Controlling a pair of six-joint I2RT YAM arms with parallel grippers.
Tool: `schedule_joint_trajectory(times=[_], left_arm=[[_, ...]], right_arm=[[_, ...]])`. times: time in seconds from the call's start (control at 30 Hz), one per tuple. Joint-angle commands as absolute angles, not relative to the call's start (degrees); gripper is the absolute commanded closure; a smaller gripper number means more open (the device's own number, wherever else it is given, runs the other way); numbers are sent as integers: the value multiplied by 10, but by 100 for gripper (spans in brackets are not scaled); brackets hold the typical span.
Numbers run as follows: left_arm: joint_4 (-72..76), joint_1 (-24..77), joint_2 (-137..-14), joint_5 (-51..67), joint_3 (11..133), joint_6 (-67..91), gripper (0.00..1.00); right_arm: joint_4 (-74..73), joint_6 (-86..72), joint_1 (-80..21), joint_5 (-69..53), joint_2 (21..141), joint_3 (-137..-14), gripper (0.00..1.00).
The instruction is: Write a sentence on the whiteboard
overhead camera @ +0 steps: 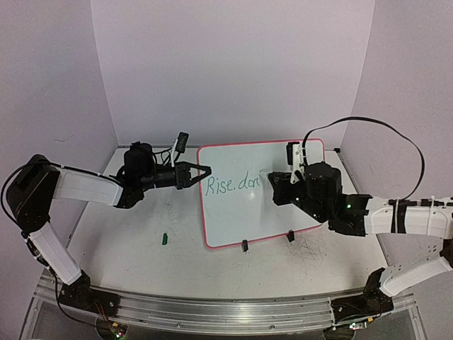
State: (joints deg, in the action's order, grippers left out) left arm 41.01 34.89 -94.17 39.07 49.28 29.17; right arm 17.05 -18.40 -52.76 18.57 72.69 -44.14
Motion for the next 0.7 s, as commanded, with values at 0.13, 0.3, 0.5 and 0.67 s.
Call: schedule_joint_trajectory(times=[0.13, 0.3, 0.5, 0.67], left_arm=[[402, 347, -932, 360, 500, 268, 100], [401, 347, -935, 362, 503, 268, 100], [401, 347, -933, 361, 502, 267, 100], [400, 347, -932, 361, 501, 267, 100]], right_arm=[[190, -170, -529, 200, 743, -462, 100], [190, -169, -529, 205, 756, -467, 100], [187, -171, -529, 216, 765, -467, 100], [182, -169, -529, 230, 773, -467, 100]])
